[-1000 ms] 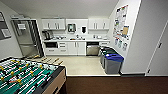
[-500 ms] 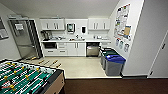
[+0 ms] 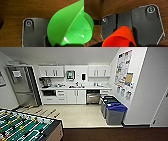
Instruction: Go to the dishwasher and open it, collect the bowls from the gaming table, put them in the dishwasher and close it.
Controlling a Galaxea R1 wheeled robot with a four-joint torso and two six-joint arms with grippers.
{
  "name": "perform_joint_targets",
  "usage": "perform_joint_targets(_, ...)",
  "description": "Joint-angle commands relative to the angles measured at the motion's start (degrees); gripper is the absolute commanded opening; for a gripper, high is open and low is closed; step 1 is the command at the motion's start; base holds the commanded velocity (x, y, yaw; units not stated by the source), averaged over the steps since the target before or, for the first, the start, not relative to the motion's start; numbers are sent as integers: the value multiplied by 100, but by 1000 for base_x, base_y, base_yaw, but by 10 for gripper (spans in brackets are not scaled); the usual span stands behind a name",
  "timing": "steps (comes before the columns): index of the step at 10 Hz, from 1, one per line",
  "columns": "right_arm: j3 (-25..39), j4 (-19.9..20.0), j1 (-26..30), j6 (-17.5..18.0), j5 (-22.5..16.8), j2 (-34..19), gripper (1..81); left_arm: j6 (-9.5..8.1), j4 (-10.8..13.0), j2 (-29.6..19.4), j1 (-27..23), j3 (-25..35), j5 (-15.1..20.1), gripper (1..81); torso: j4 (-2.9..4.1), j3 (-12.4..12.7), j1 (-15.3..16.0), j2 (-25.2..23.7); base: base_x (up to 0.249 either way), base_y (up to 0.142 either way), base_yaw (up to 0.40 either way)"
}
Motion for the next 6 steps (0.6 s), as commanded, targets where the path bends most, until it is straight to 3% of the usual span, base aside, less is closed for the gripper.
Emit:
perform_joint_targets(1, 21, -61, 296, -2, -199, 2, 10, 27, -42, -15, -333, 19, 280, 10, 0, 0, 0, 0, 178, 0, 0)
perform_joint_targets(6, 21, -70, 296, -2, -199, 2, 10, 27, -42, -15, -333, 19, 280, 10, 0, 0, 0, 0, 178, -74, 0)
